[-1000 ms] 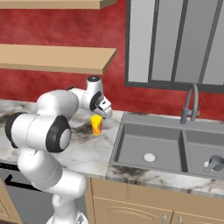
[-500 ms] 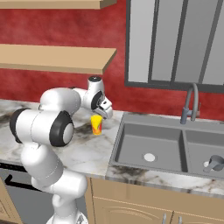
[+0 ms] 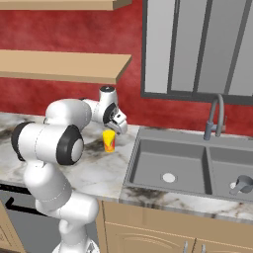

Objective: Move any existing items from the left basin to the right basin for drying. Then move the cup from the counter to the left basin of the sink for washing.

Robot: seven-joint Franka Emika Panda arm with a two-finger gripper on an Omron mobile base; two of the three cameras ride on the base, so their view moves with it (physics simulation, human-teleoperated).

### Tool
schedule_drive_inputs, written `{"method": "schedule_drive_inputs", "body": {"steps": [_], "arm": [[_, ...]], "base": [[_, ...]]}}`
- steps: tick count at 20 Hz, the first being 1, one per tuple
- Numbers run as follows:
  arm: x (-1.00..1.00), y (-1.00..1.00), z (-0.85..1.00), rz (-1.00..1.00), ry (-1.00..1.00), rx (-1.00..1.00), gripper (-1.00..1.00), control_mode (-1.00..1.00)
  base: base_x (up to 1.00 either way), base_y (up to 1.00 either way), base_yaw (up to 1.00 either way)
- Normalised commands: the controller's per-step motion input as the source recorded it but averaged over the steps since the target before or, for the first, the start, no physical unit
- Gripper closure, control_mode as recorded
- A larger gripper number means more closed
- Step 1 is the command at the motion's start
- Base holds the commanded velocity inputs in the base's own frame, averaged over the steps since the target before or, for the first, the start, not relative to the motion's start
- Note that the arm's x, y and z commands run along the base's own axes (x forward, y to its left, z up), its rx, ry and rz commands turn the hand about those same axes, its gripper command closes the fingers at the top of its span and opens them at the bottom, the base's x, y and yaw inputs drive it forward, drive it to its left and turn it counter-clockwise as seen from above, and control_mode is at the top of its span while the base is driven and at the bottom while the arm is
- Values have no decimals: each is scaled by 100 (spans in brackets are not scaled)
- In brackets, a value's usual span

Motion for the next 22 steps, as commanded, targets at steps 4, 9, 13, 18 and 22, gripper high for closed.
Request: {"method": "schedule_drive_inputs", "body": {"steps": [4,9,13,18,22], "arm": [[-1,0,-3,0,0,0,-100,-100],[0,0,-6,0,0,0,-100,-100],[-2,0,-7,0,0,0,-100,-100],[0,0,-12,0,0,0,-100,-100],[0,0,-16,0,0,0,-100,-100]], "base": [[0,0,0],[0,0,0],[0,0,0],[0,0,0],[0,0,0]]}}
